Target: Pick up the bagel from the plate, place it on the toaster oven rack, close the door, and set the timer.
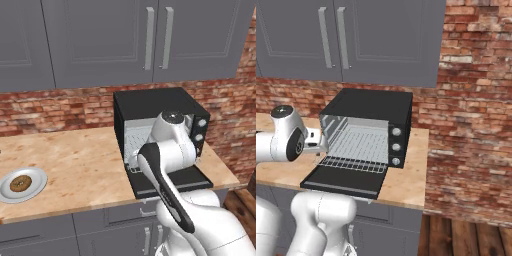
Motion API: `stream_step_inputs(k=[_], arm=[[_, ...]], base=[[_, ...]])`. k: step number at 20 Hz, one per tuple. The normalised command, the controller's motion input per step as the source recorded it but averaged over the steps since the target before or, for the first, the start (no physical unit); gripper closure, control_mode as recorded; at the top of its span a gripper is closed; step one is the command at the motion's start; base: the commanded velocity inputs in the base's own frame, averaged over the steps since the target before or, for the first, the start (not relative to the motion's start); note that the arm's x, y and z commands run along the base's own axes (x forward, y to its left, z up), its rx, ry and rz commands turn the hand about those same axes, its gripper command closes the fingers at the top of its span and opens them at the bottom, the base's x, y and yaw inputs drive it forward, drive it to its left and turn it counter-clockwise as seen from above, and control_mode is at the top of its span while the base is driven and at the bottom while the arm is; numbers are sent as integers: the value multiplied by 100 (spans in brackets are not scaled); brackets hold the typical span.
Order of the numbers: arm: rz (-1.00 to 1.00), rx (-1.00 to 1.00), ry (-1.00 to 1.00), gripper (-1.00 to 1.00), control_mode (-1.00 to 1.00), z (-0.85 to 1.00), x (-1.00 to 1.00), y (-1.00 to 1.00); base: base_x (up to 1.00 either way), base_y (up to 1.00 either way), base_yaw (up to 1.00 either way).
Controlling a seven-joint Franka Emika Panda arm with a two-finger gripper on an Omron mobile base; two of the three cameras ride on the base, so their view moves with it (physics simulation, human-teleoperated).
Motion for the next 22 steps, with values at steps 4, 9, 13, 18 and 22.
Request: stream_step_inputs(k=[4, 9, 13, 18, 22], arm=[[10, -4, 0, -100, -100, 0, 0, 48], [6, -1, 0, -100, -100, 0, 1, 40], [2, 0, -4, -100, -100, -2, 1, 29], [2, 0, -14, -100, -100, -16, 5, 4], [0, 0, -10, -100, -100, -11, 23, 0]], base=[[0, 0, 0], [0, 0, 0], [0, 0, 0], [0, 0, 0], [0, 0, 0]])
